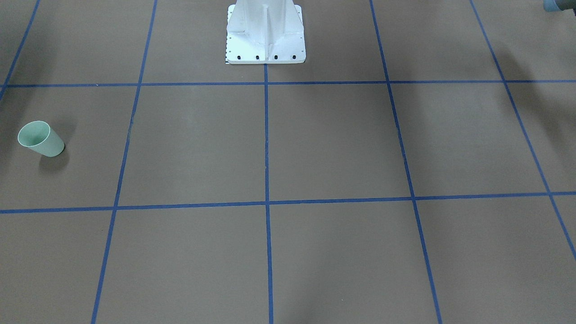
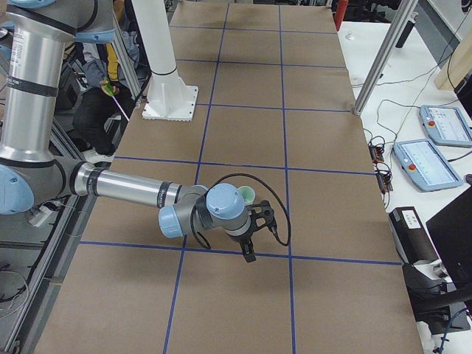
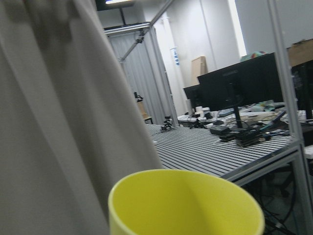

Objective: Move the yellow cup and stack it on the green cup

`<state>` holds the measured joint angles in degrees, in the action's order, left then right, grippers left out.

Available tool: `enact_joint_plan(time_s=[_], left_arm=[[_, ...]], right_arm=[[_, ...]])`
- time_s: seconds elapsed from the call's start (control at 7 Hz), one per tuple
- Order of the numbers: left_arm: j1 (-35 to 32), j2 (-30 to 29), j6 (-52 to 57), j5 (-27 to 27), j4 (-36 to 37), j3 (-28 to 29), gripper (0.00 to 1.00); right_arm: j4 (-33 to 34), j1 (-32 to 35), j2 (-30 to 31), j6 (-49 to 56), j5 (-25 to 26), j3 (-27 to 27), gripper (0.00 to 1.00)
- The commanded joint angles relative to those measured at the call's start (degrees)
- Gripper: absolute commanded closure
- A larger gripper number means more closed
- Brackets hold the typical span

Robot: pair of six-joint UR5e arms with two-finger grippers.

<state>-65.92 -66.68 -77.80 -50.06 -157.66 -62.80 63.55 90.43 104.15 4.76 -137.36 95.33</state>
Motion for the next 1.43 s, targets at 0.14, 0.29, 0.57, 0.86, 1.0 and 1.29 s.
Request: enact_joint_plan(time_s=[0.14, 0.29, 0.57, 0.86, 1.0, 1.29], left_arm=[[-16.0, -12.3, 34.9, -24.9, -20.7, -0.3, 0.88], [-23.0, -14.9, 42.7, -39.9, -23.9, -0.4, 0.88], [-27.3, -18.1, 44.8, -61.2, -31.9, -0.9, 0.88], [-27.2, -19.5, 44.7, -75.5, -35.3, -8.2, 0.92], [-27.2, -21.5, 44.7, -82.8, -35.3, -13.8, 0.92], [-23.8, -26.4, 44.2, -93.5, -35.3, -21.7, 1.0]], right_arm=[[0.0, 0.0, 0.0, -0.1, -0.5, 0.1, 0.0], [0.0, 0.0, 0.0, -0.1, -1.0, 0.0, 0.0], [0.0, 0.0, 0.0, -0.1, -1.7, 0.1, 0.0], [0.0, 0.0, -0.9, -1.6, -2.1, 0.1, 0.0], [-0.1, 0.0, -1.0, -4.5, -2.5, 1.0, 0.0], [-0.1, 0.0, -1.5, -4.7, -3.1, 2.6, 0.0]])
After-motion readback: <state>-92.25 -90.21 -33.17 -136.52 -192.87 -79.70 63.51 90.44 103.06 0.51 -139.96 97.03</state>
